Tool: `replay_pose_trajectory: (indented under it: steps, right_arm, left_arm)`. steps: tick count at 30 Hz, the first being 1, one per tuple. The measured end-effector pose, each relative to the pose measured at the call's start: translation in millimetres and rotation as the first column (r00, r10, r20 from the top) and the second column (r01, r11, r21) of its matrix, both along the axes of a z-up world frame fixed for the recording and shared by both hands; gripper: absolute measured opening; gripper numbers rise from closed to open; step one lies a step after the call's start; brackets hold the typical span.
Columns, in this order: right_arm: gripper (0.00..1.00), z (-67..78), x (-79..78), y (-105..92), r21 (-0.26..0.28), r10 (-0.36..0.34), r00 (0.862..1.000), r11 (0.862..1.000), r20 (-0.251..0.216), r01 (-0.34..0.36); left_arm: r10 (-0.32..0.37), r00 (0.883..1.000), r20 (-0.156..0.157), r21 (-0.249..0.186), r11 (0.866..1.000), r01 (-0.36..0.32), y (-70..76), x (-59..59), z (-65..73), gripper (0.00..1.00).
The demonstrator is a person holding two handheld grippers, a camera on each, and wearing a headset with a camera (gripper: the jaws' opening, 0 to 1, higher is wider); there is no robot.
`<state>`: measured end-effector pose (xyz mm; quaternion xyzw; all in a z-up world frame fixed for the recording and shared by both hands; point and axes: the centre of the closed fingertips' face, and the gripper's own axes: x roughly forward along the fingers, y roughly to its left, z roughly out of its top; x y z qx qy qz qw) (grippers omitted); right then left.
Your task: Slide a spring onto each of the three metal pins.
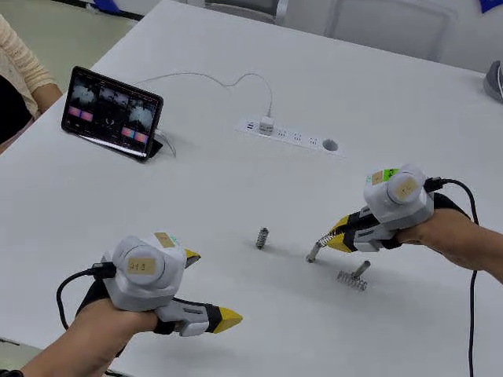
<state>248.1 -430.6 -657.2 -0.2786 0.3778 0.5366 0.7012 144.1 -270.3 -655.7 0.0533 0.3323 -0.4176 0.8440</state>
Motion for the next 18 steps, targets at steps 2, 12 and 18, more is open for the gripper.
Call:
replay_pose_trajectory:
  steps: [2,12,18]
  right_arm:
    - [0.13,-1.0,0.6,0.3,-0.001,0.003,1.0,1.0,-0.003,-0.003]
    - [0.13,-4.1,2.3,5.1,0.007,0.01,1.0,1.0,-0.012,-0.01]
    - [0.13,-7.4,3.5,7.1,0.005,0.017,1.0,1.0,-0.014,-0.017]
  left_arm:
    - [0.0,1.0,-0.001,0.0,1.0,0.0,0.1,-0.2,0.0,0.77]
    - [0.008,1.0,-0.009,-0.005,1.0,-0.008,1.1,1.4,-0.7,0.76]
    - [0.009,1.0,-0.013,-0.006,1.0,-0.009,0.9,1.3,-1.4,0.75]
